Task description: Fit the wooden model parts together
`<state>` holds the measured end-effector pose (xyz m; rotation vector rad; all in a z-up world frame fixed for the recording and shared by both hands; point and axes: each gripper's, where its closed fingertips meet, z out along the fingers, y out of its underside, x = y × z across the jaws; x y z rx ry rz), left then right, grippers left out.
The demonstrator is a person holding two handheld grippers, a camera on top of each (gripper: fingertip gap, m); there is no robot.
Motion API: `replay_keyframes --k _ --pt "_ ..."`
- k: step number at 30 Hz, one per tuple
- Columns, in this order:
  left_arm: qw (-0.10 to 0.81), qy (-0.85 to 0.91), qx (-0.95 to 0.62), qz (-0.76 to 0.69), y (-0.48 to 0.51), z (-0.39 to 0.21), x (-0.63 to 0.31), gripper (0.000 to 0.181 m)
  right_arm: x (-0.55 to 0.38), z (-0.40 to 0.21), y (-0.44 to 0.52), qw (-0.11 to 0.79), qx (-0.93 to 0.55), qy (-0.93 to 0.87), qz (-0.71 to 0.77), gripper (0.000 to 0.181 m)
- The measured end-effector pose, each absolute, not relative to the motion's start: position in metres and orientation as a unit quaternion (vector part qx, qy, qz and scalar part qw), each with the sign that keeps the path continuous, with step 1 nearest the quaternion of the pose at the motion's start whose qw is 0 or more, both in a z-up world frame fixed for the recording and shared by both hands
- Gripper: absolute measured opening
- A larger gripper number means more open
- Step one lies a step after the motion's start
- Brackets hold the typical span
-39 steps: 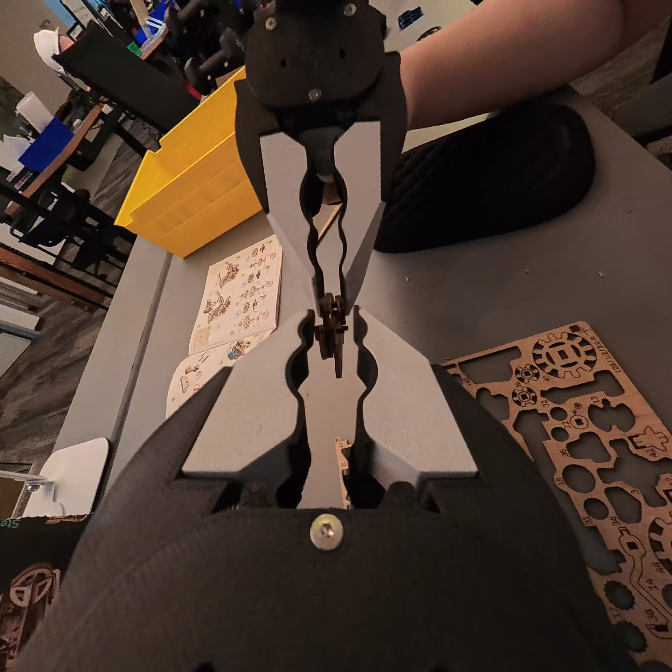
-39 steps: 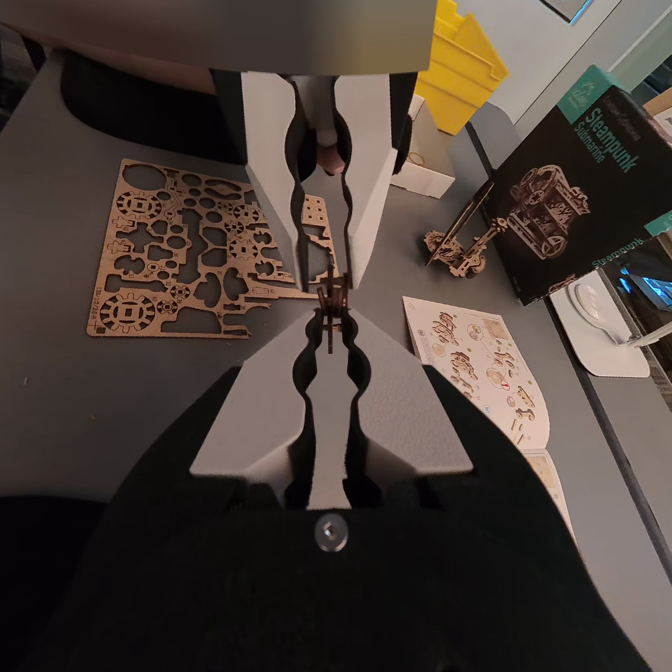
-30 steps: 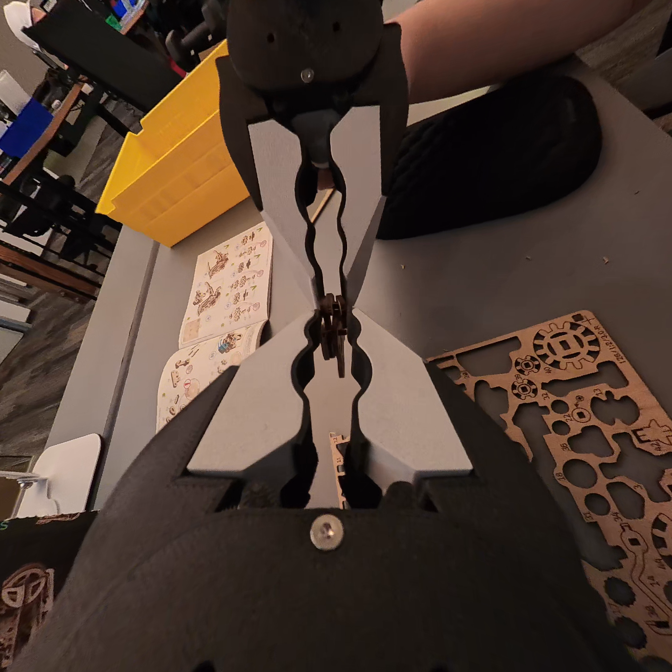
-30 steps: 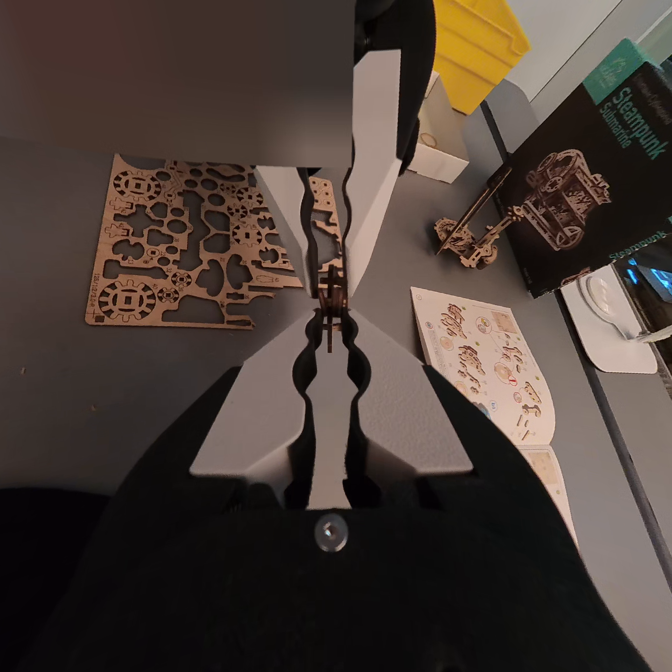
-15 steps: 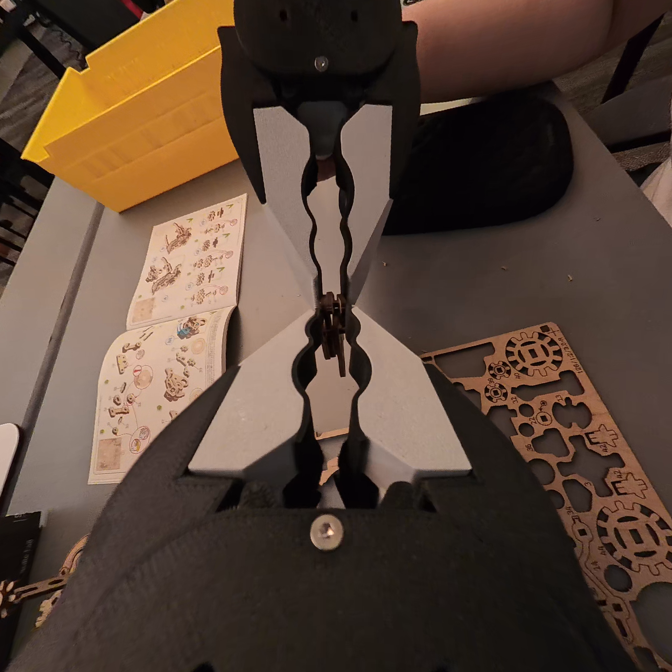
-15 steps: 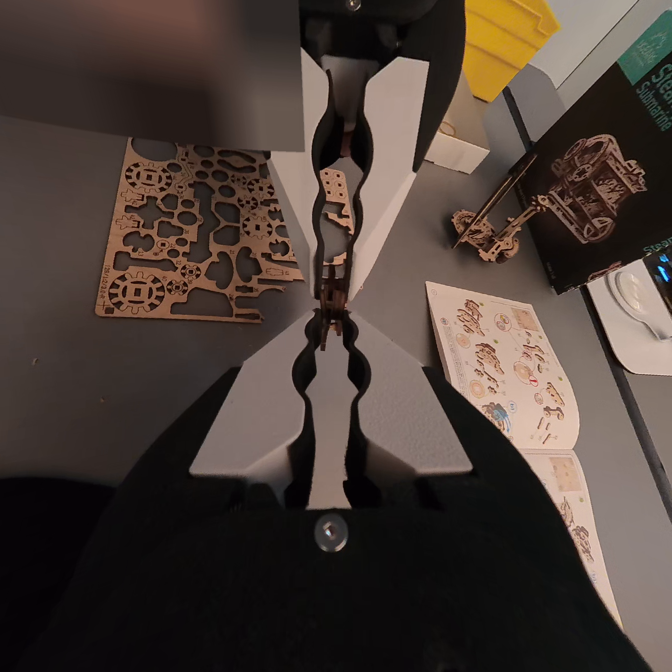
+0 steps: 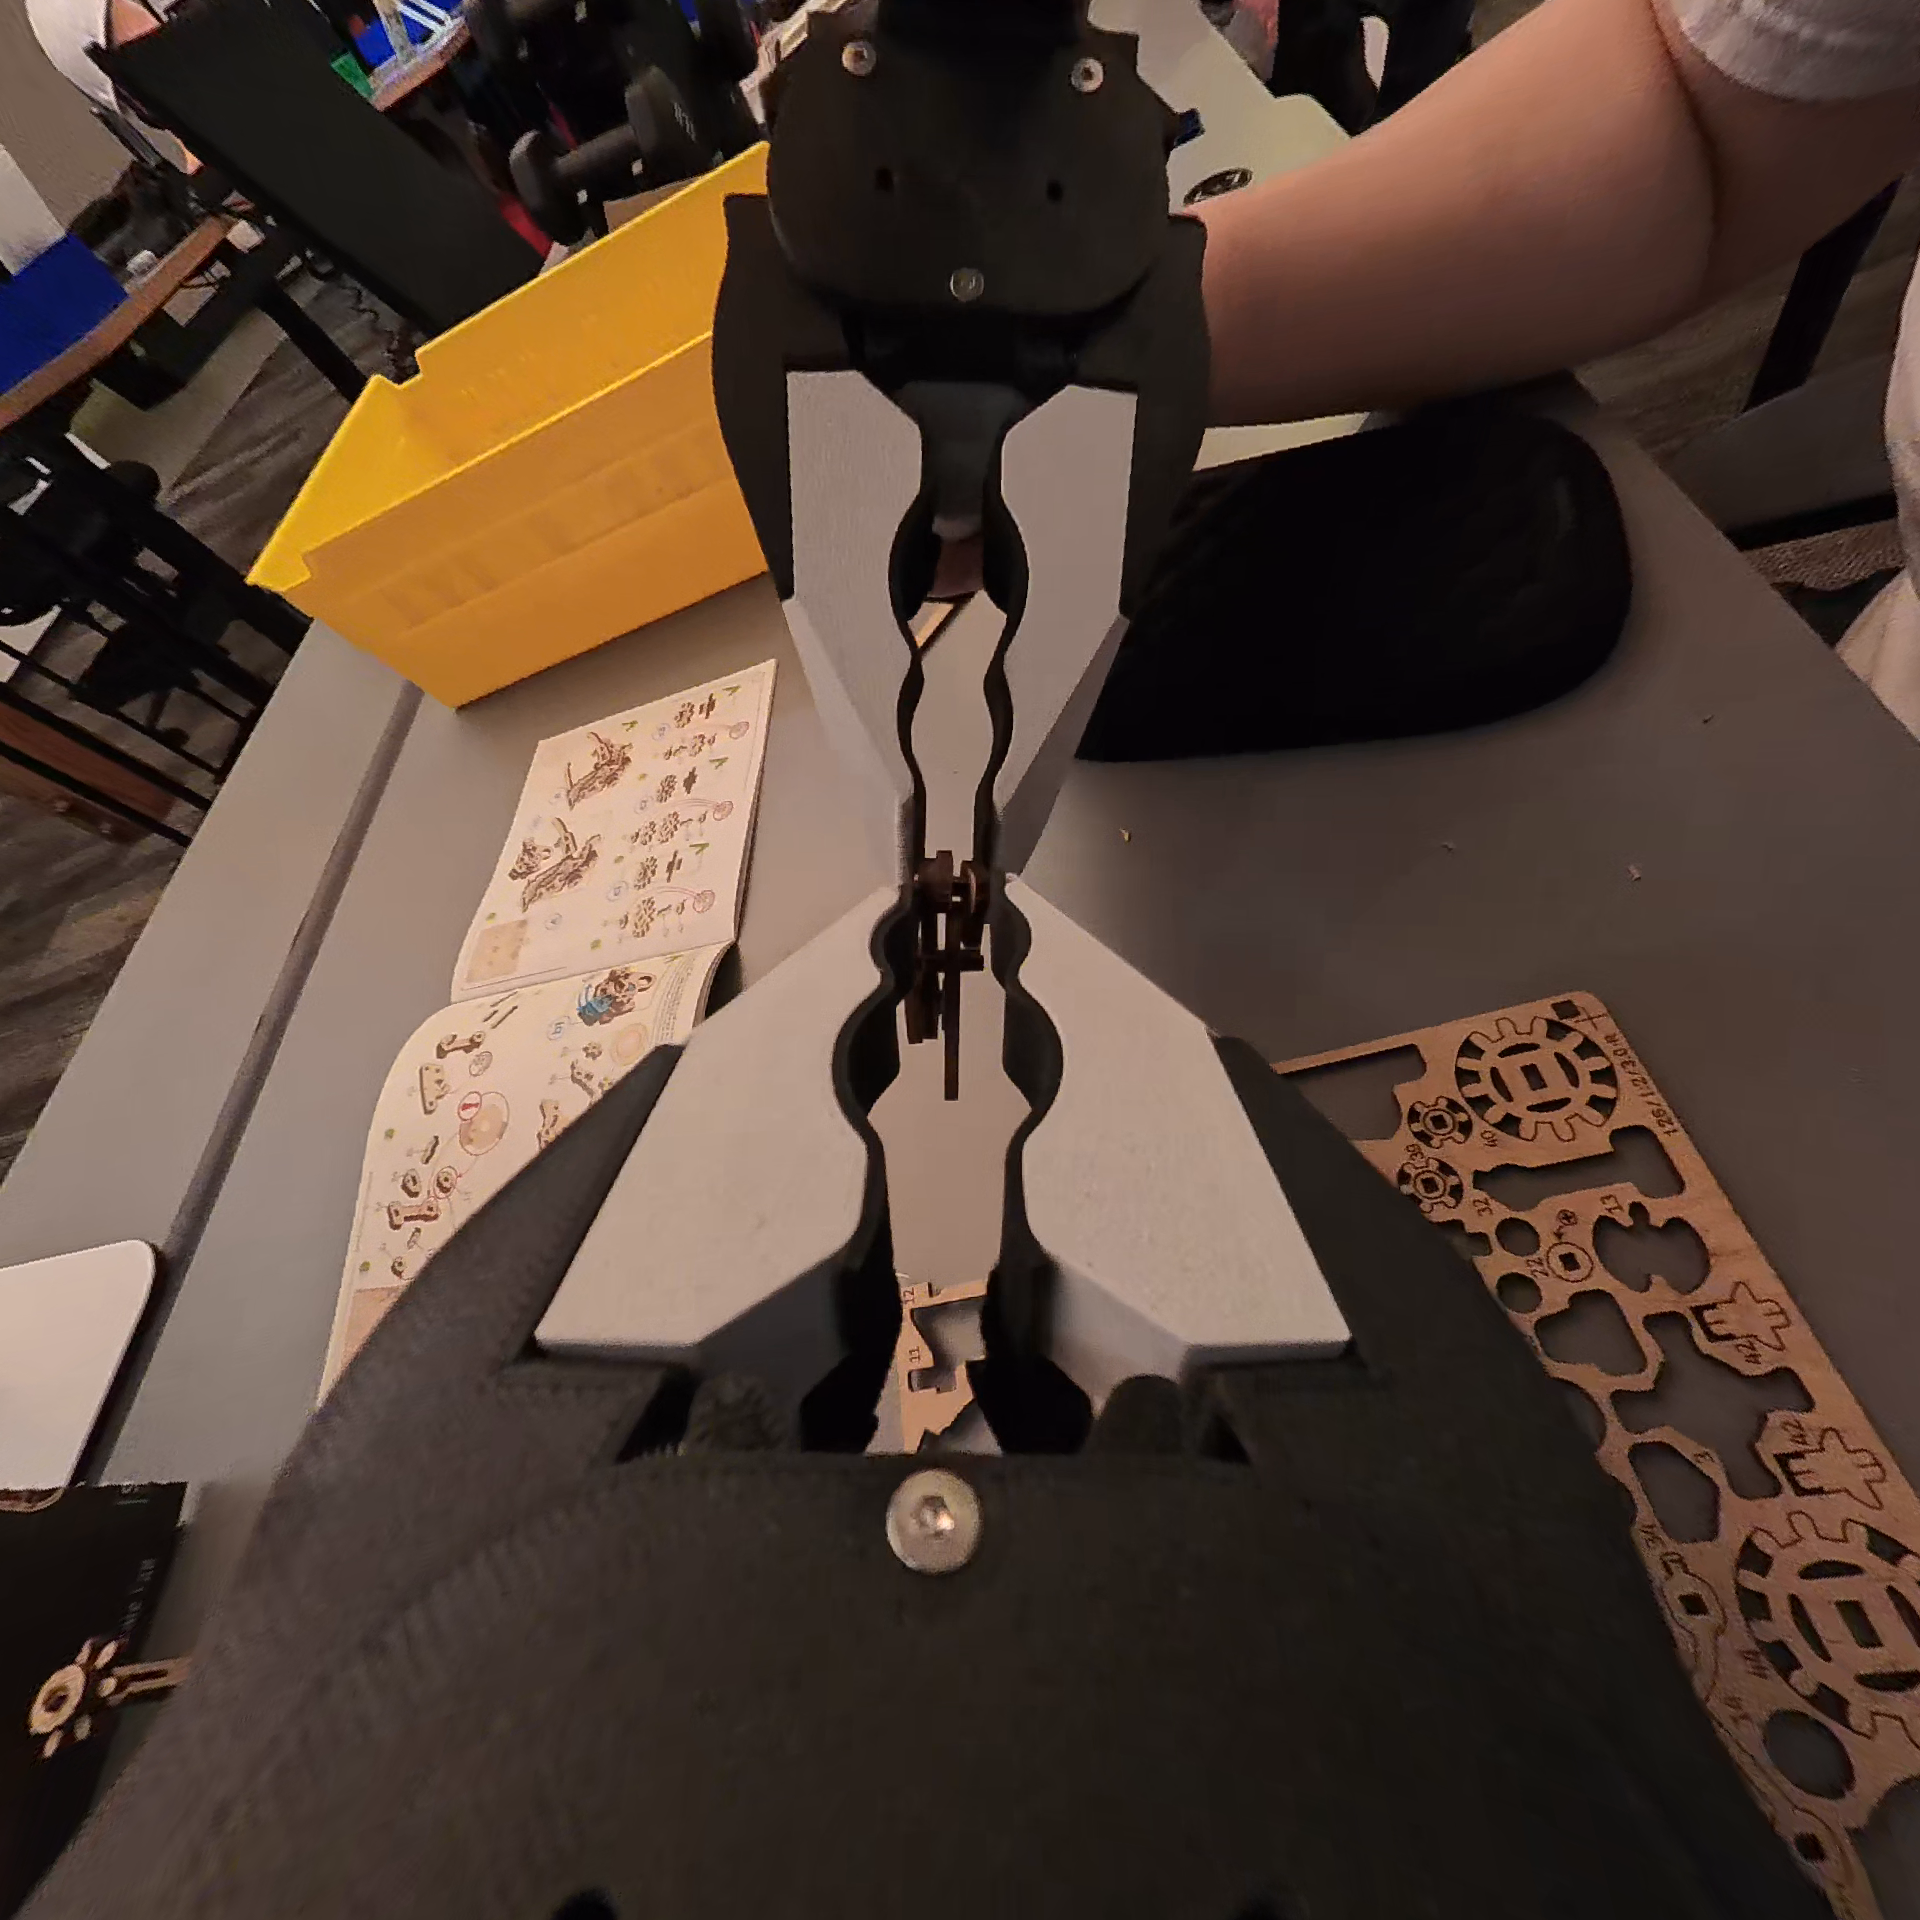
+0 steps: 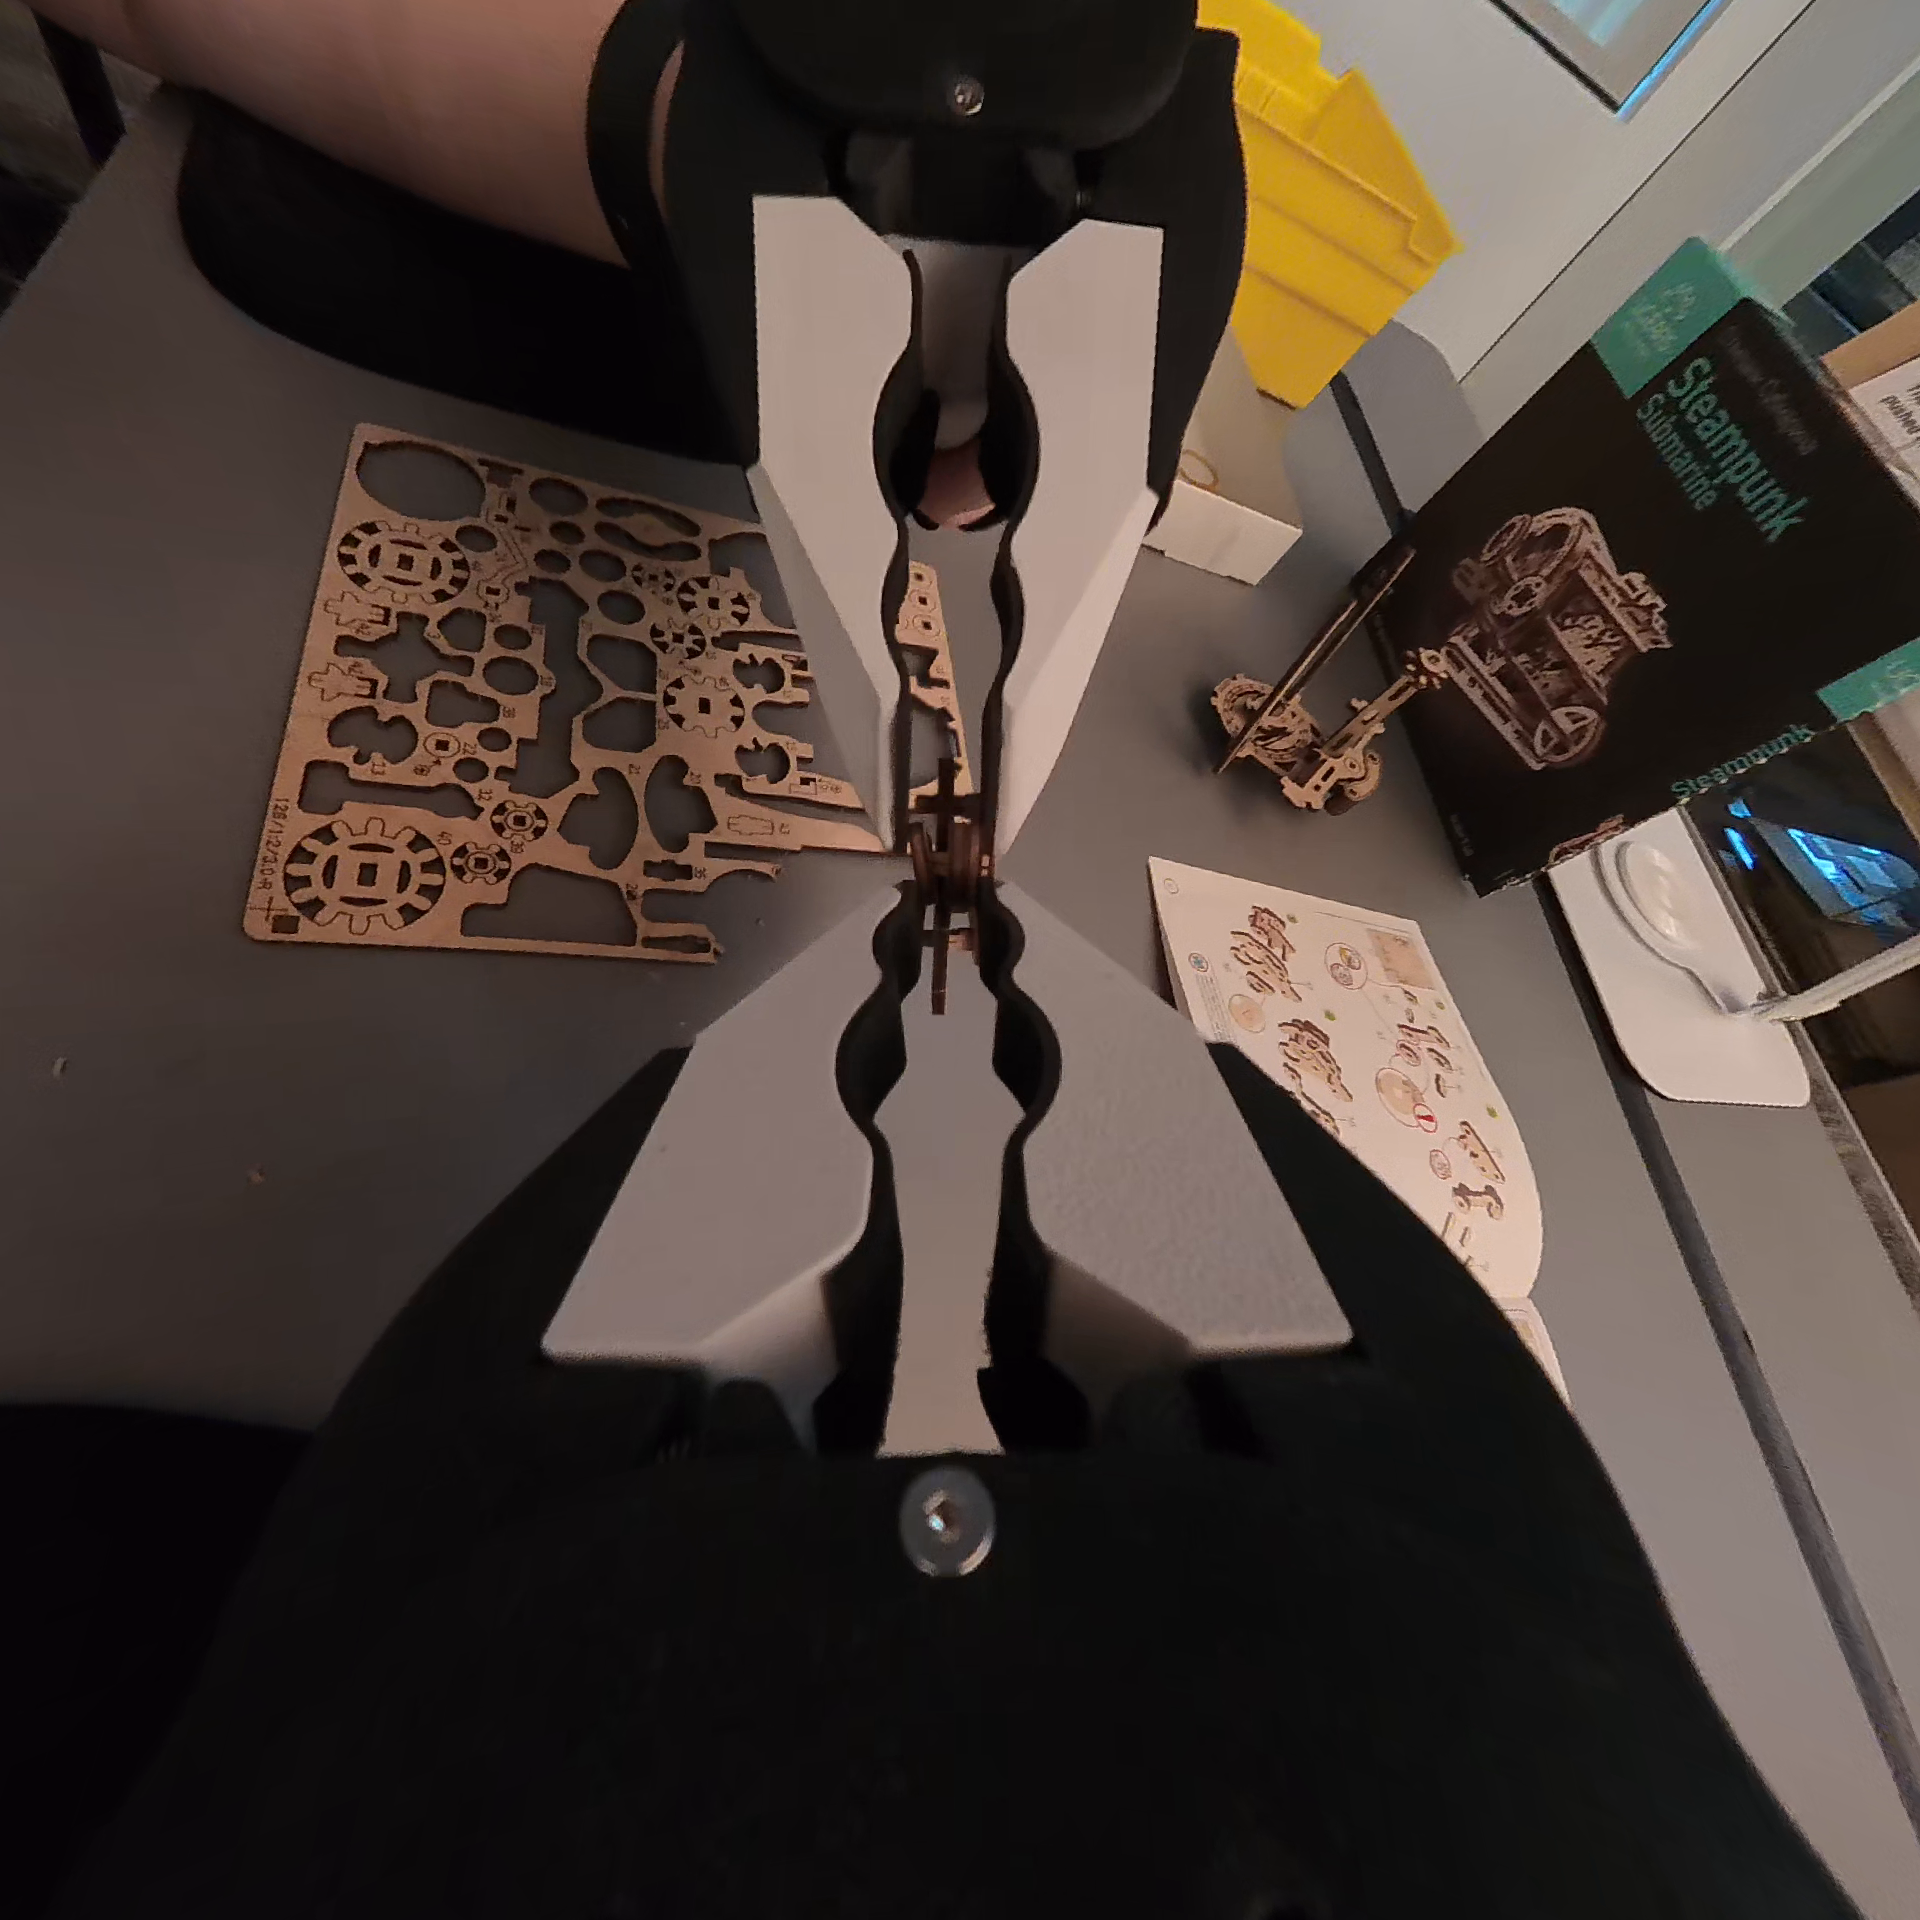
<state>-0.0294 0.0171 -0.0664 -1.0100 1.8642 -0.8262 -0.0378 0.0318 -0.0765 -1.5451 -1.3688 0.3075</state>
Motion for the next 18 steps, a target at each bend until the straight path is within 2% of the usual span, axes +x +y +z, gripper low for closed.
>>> replay_keyframes --k 18 --pt "0.390 0.737 -0.430 -0.346 0.021 -0.070 -0.029 0.008 -0.038 -0.080 0.033 0.514 -0.624 -0.581 0.093 0.010"
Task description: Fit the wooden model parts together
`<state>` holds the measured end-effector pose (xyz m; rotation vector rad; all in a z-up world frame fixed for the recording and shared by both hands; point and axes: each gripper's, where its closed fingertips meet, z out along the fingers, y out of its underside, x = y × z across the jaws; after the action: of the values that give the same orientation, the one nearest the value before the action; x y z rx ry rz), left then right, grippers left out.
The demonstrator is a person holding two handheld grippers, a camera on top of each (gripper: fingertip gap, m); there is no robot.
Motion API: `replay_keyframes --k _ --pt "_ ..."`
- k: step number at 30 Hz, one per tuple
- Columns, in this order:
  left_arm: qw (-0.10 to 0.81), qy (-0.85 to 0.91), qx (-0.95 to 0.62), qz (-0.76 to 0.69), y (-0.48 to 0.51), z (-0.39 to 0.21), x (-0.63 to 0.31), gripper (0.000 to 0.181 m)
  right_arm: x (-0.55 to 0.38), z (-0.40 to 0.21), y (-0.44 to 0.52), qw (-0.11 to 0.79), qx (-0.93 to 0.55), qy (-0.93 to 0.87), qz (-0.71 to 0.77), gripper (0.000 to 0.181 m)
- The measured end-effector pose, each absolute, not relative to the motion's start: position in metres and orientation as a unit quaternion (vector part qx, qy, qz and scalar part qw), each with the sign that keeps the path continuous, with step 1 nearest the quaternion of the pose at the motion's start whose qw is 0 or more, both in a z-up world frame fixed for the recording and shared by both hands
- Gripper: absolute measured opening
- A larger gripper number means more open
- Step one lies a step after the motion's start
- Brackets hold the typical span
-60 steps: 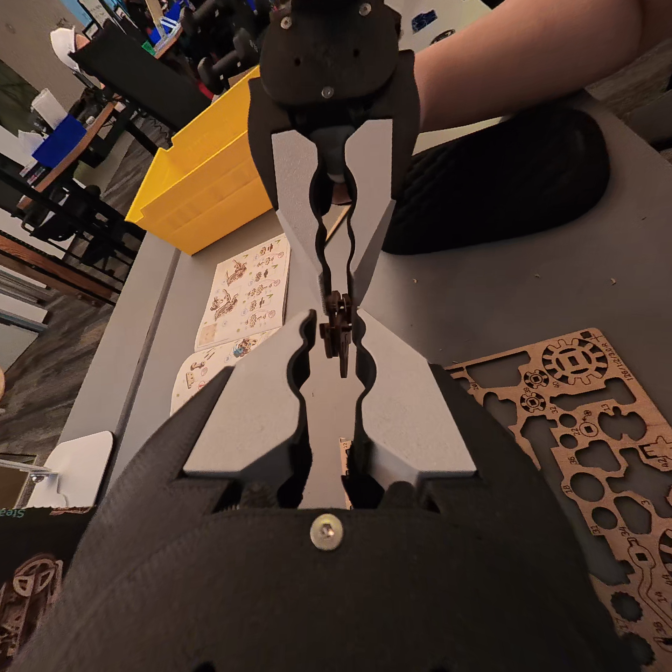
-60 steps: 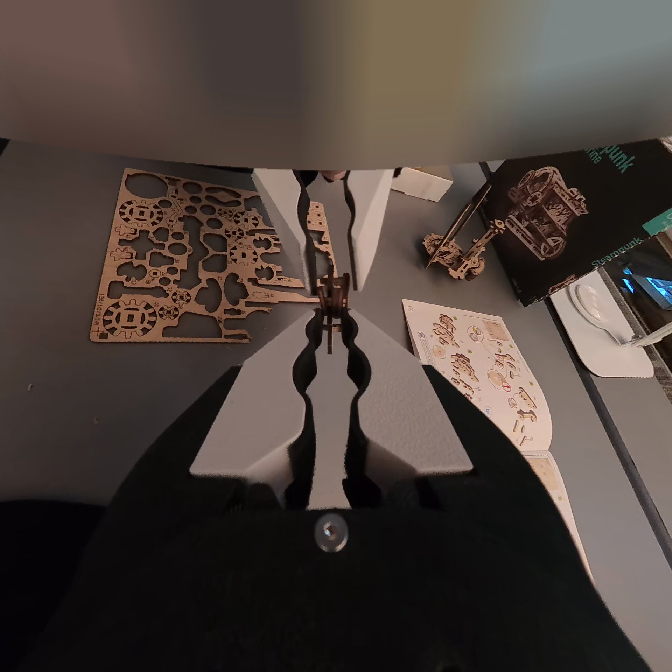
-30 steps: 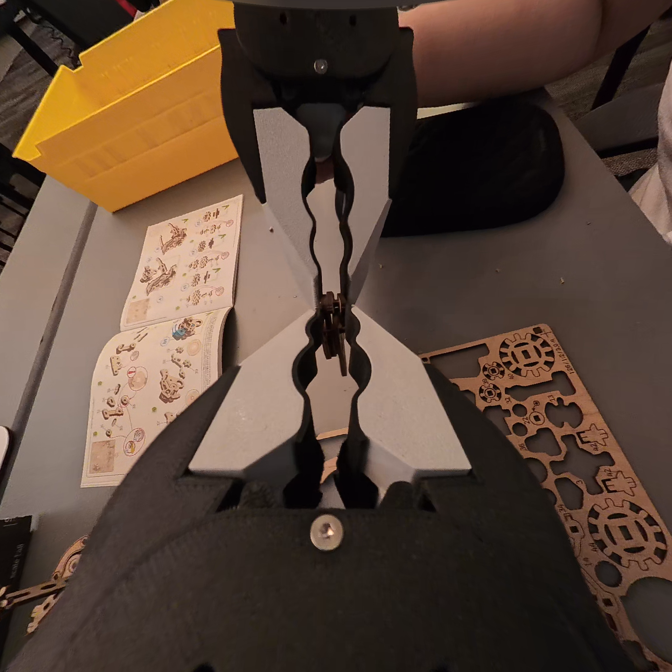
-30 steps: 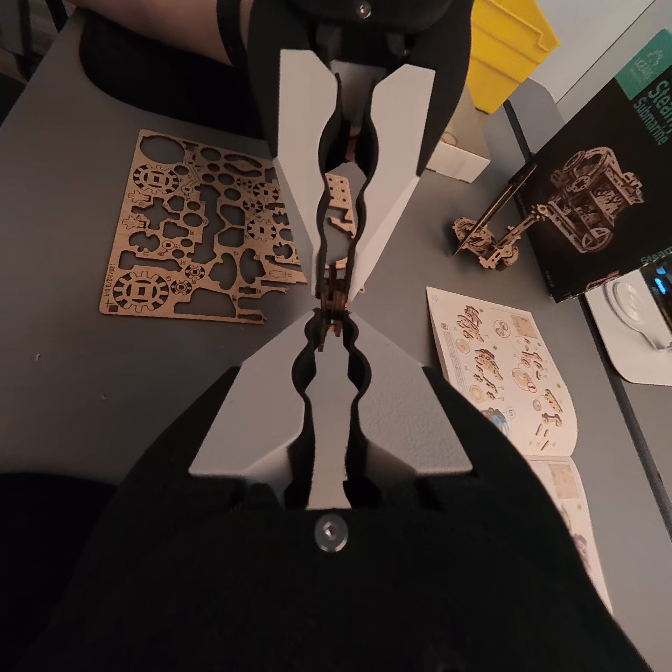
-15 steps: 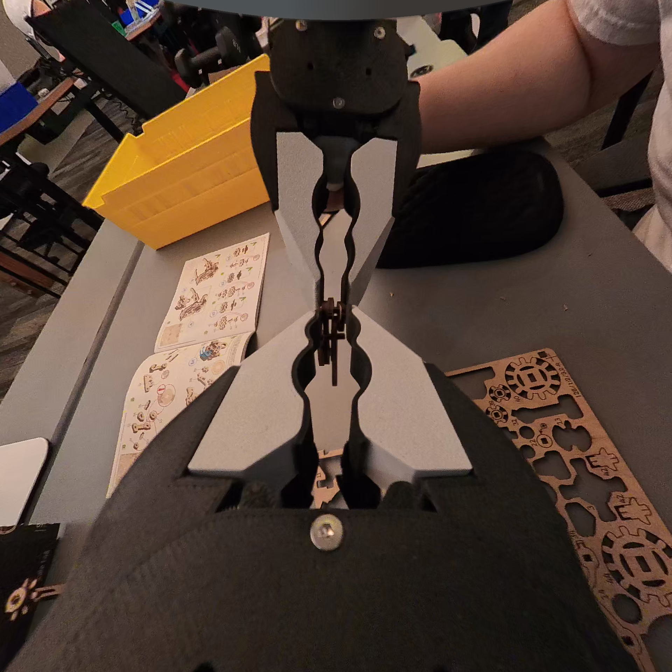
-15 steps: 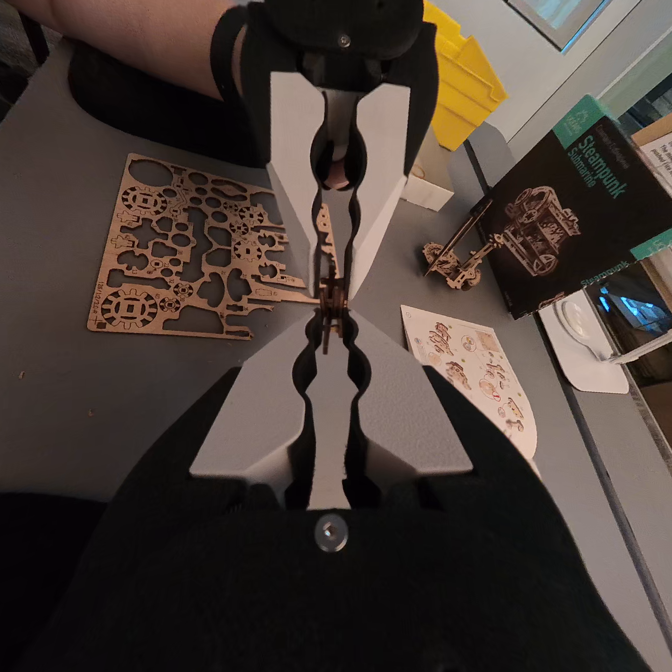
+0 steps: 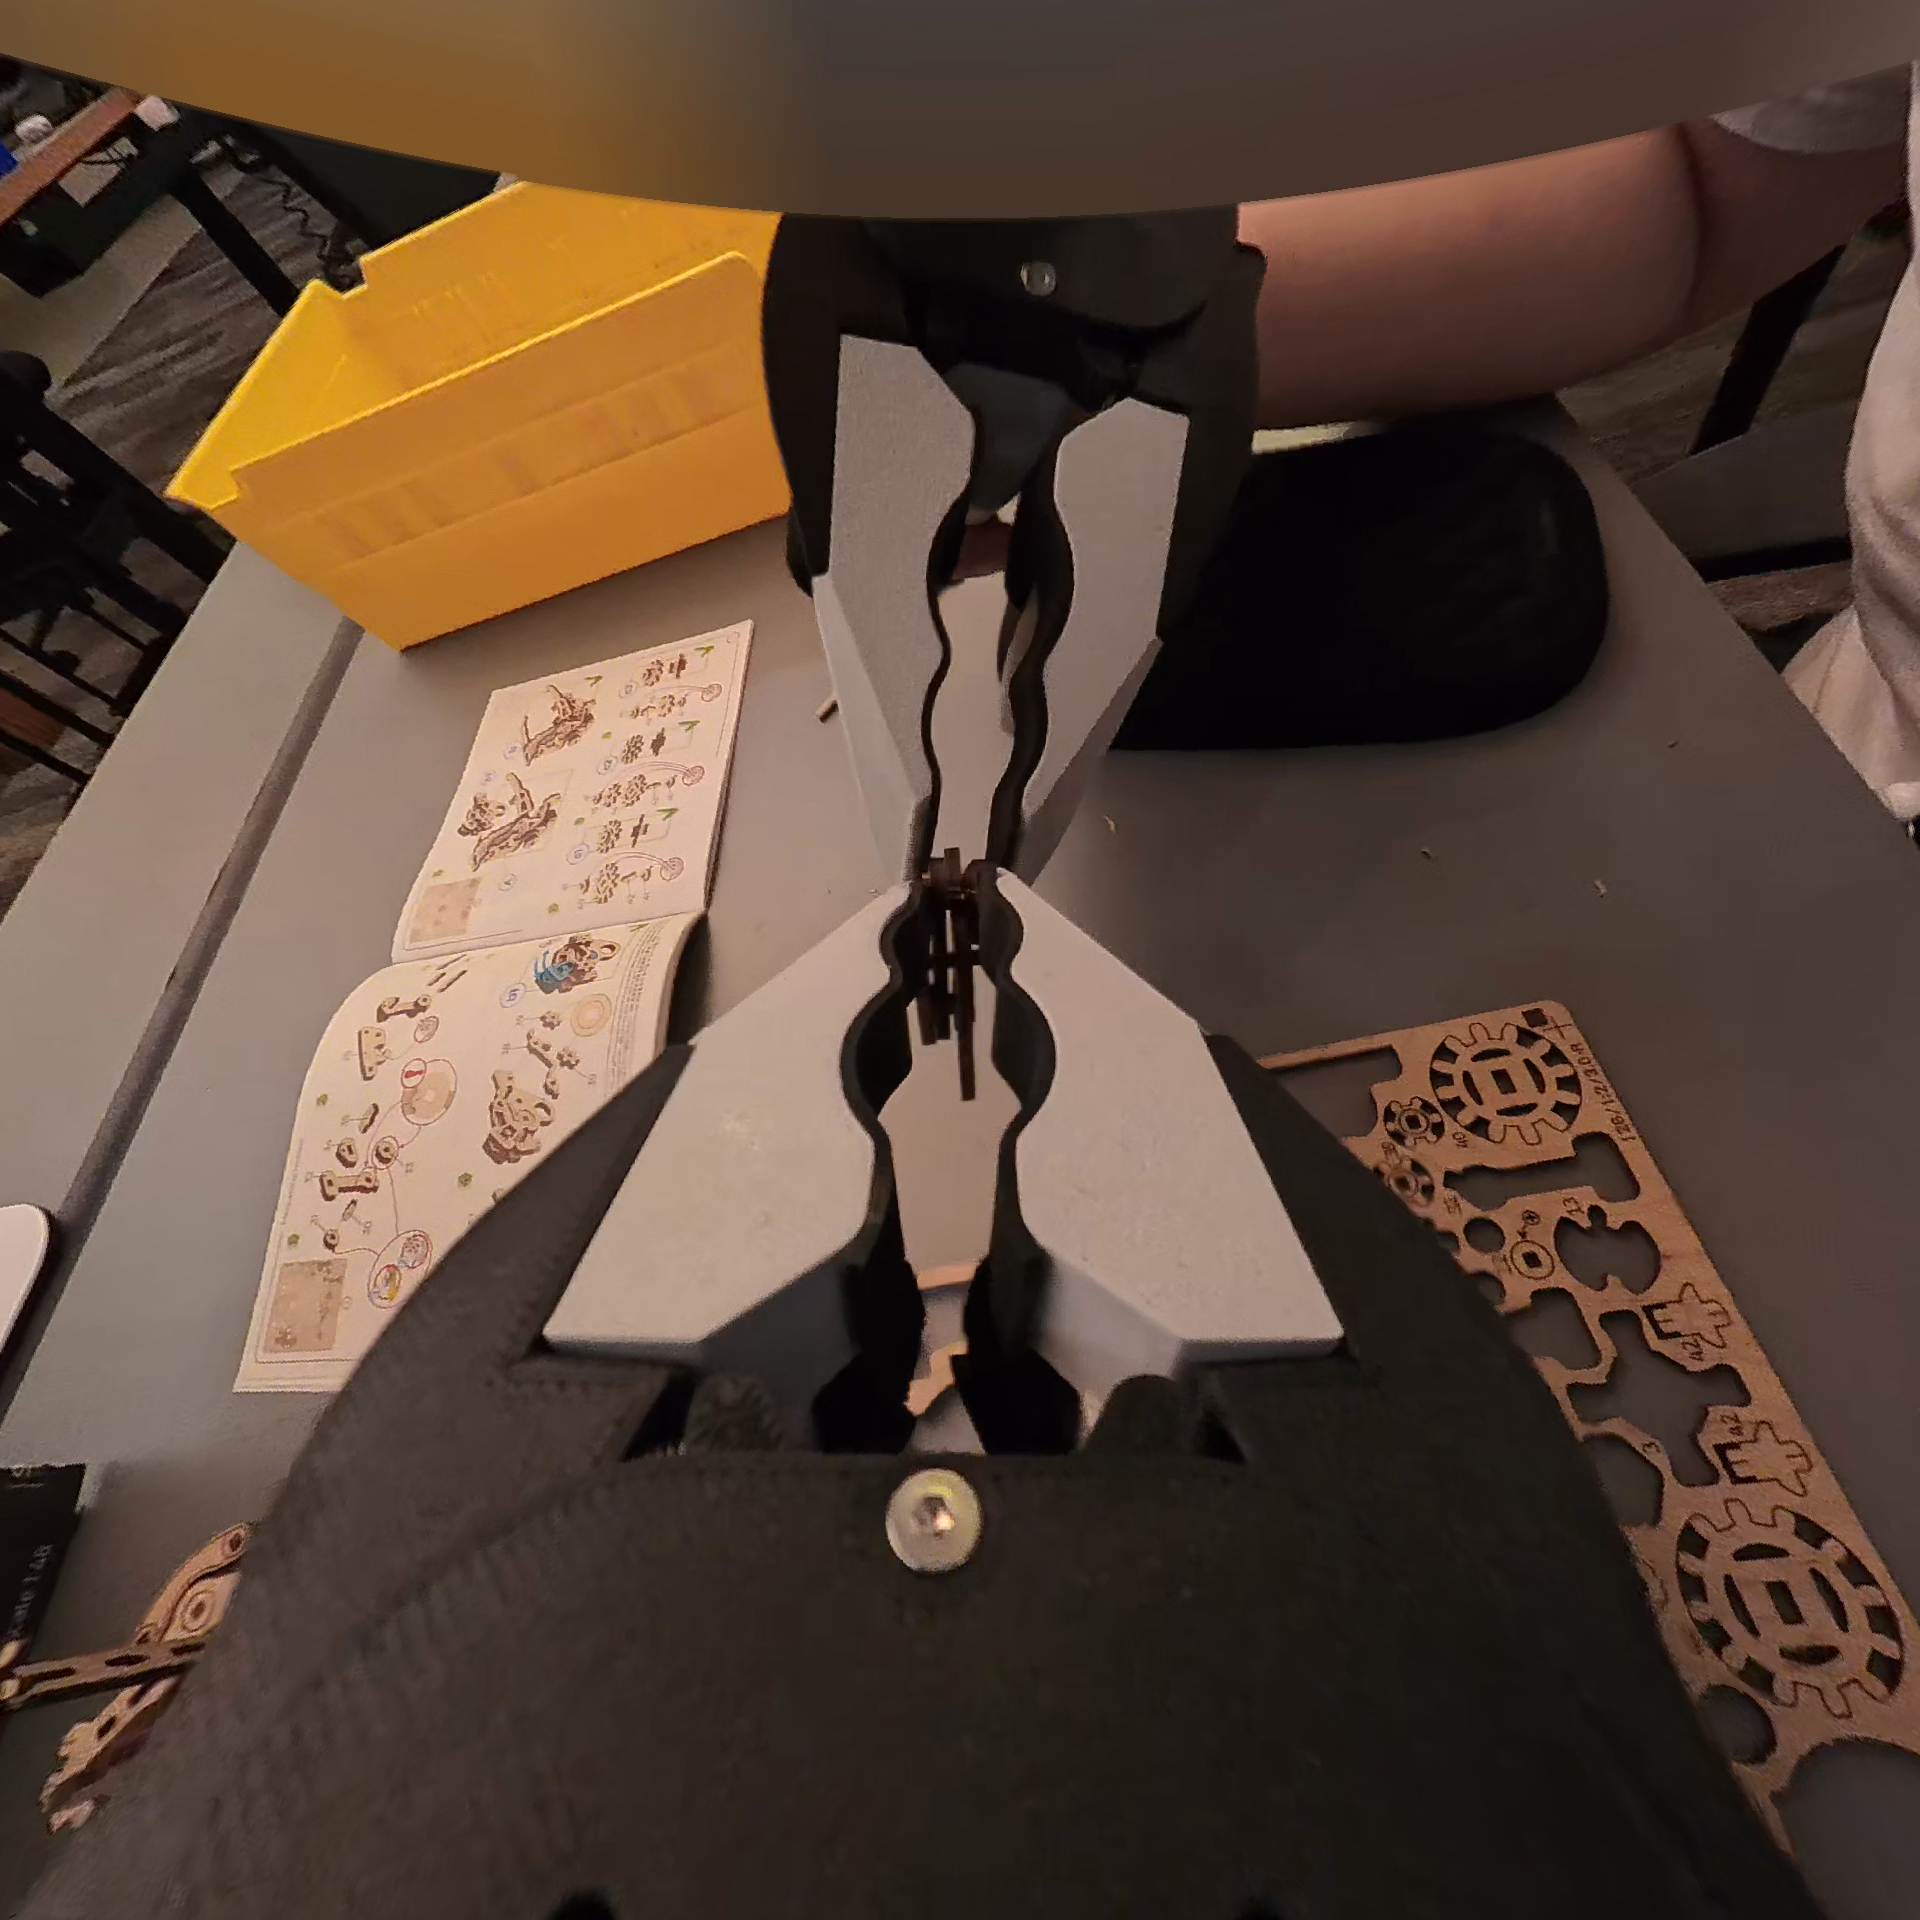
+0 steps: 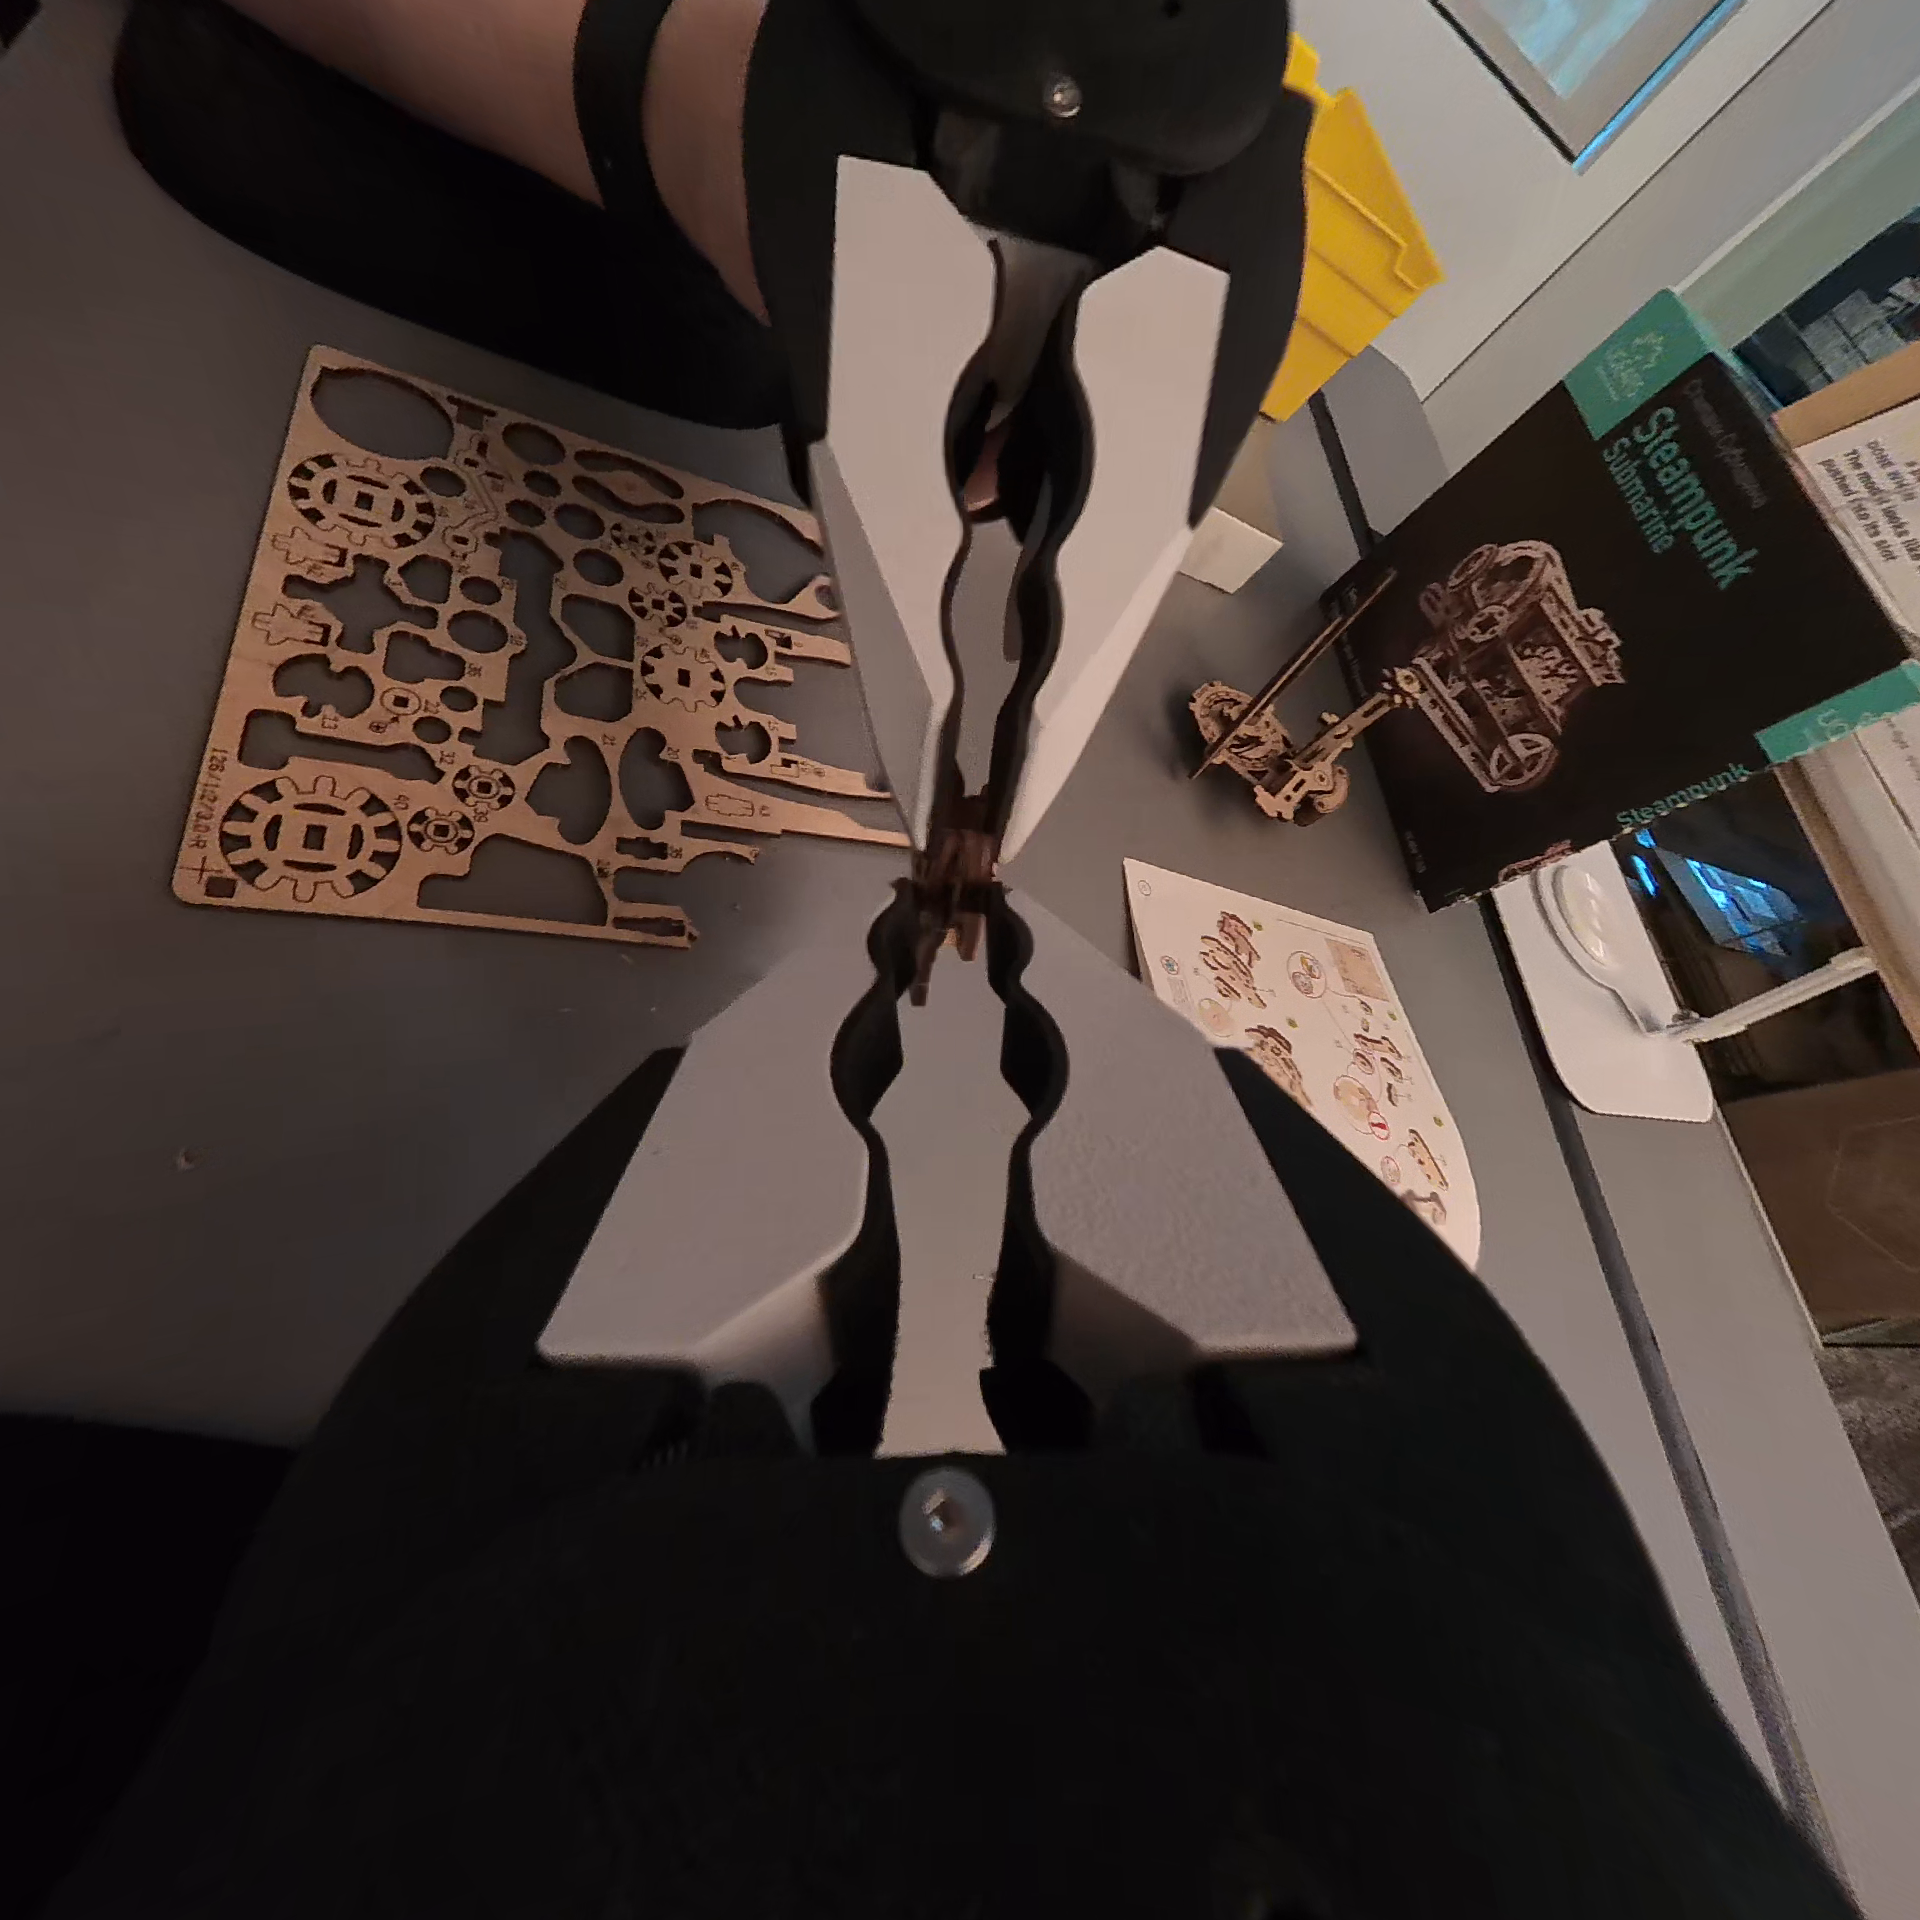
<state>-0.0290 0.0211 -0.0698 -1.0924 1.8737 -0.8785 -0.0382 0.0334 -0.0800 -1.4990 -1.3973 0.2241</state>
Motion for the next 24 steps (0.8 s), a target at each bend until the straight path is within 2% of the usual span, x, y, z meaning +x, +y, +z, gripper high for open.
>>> replay_keyframes --k 6,17,24 --pt "0.415 0.719 -0.416 -0.372 0.020 -0.059 -0.028 0.008 -0.037 -0.070 0.032 0.519 -0.632 -0.562 0.123 0.010" --pt "0.352 0.729 -0.430 -0.399 0.015 -0.070 -0.032 0.009 -0.040 -0.083 0.025 0.455 -0.678 -0.540 0.207 0.007" --pt "0.345 0.716 -0.449 -0.408 0.019 -0.068 -0.029 0.007 -0.039 -0.081 0.029 0.465 -0.678 -0.537 0.188 0.006"
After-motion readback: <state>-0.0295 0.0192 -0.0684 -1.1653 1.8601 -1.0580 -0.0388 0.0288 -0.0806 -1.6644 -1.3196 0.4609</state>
